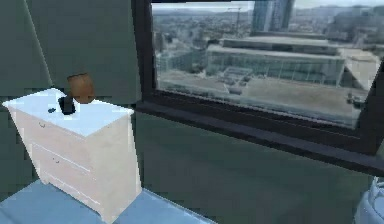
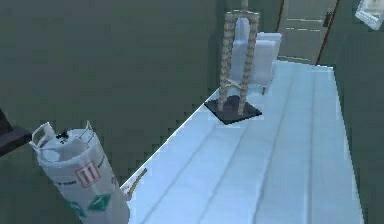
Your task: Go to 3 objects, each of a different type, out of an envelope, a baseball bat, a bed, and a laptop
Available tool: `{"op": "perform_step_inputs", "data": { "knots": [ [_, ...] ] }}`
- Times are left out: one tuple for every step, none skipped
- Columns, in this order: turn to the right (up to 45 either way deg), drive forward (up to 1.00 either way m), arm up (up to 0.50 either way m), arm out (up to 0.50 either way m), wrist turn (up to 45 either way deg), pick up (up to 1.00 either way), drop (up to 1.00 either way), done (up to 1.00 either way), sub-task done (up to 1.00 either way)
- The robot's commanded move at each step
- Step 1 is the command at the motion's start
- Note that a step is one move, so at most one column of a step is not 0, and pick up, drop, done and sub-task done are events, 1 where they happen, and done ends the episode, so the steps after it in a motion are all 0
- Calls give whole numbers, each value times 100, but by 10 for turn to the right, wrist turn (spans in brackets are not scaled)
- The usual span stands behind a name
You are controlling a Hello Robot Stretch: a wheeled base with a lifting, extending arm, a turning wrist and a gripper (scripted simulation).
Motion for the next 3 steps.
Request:
{"op": "perform_step_inputs", "data": {
  "knots": [
    [0, 30, 0, 0, 0, 0, 0, 0, 0],
    [-330, 0, 0, 0, 0, 0, 0, 0, 0],
    [0, 45, 0, 0, 0, 0, 0, 0, 0]
  ]
}}
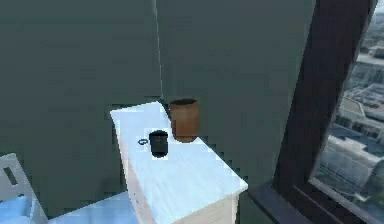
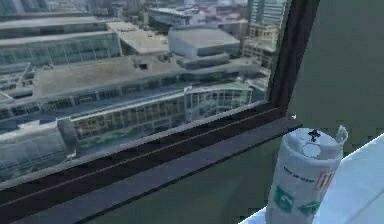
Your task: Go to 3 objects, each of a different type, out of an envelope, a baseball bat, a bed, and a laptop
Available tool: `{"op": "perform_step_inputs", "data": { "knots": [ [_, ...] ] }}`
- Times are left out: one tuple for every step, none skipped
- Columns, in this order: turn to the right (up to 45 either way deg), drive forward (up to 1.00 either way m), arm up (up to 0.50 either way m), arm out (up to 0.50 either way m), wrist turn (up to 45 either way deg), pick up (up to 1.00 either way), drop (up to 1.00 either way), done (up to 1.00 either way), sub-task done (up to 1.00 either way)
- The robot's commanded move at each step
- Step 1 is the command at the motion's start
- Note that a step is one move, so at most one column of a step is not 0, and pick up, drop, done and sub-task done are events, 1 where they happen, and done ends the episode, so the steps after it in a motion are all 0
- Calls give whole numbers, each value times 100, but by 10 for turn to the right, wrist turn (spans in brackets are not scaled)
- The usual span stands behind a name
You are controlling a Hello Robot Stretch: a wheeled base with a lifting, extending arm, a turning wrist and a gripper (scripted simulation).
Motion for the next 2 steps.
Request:
{"op": "perform_step_inputs", "data": {
  "knots": [
    [-450, 0, 0, 0, 0, 0, 0, 0, 0],
    [-390, 0, 0, 0, 0, 0, 0, 0, 0]
  ]
}}
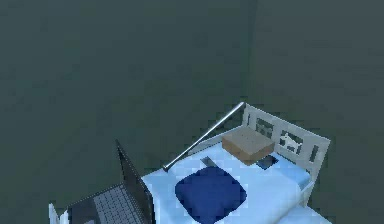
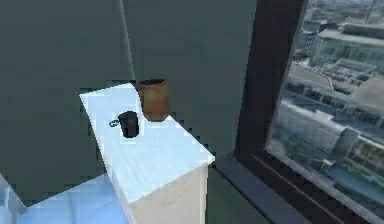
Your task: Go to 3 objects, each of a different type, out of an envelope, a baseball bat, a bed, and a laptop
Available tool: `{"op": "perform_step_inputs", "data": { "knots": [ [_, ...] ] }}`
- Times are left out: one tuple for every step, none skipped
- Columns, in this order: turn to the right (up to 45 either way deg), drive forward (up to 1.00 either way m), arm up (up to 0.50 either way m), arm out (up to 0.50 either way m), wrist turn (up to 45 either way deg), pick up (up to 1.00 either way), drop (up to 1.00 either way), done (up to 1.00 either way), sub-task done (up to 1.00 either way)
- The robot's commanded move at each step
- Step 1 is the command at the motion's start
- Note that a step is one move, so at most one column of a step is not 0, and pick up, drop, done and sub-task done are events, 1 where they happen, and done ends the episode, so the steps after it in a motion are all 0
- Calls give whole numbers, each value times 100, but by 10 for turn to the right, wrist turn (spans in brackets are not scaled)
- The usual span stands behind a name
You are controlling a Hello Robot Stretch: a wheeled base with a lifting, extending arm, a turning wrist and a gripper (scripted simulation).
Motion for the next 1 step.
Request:
{"op": "perform_step_inputs", "data": {
  "knots": [
    [0, 0, 0, 0, 0, 0, 0, 100, 0]
  ]
}}
